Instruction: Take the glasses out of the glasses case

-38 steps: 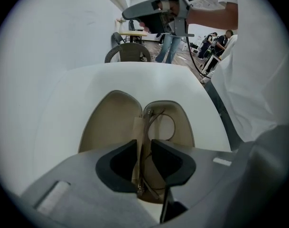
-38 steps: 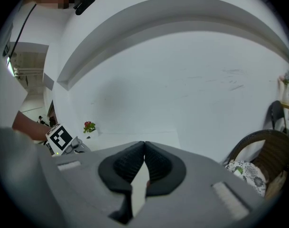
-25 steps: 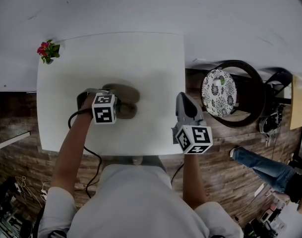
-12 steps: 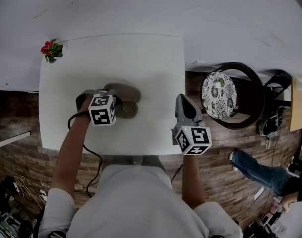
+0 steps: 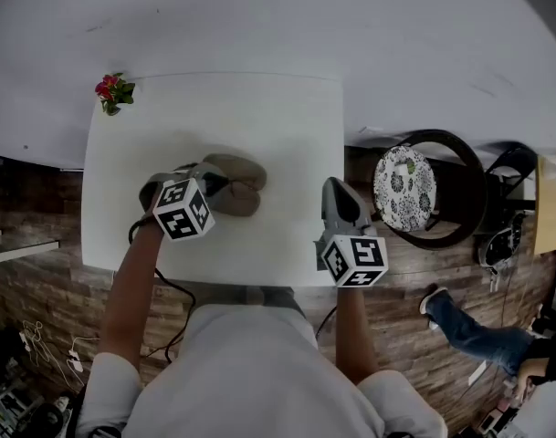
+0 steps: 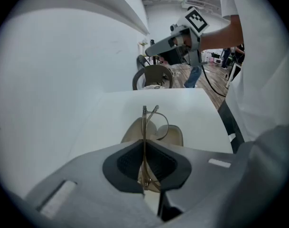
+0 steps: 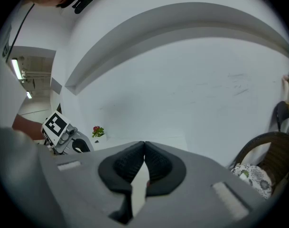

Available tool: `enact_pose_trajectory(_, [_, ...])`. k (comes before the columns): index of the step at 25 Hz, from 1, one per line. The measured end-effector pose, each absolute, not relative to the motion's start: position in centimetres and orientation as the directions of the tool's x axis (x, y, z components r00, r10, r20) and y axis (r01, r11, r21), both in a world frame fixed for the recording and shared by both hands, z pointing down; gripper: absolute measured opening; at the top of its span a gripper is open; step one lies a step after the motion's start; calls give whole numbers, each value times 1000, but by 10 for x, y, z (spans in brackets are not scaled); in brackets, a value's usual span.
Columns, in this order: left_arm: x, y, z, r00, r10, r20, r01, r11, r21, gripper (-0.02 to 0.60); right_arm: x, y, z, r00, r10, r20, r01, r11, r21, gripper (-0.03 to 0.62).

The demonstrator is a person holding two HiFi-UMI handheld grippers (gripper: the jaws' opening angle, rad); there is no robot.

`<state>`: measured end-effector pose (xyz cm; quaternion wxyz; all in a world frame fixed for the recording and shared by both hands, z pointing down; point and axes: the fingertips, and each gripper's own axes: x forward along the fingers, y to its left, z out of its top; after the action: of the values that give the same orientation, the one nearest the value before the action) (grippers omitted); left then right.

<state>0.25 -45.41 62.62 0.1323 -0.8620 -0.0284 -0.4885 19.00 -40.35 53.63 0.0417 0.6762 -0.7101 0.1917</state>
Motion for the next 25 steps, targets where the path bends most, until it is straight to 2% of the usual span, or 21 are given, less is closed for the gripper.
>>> enact_pose_trajectory(14, [-23,-463,517,684,-388,617,-221,-917,-331,23,168,-391,491,-128,-964,235,-977,82,-199,3])
enact_pose_trajectory(25, [-61,-459,433,705,-604,372,-500,-795,-342,23,151,-387,459,-174,-969,177,-974,143,-177,3])
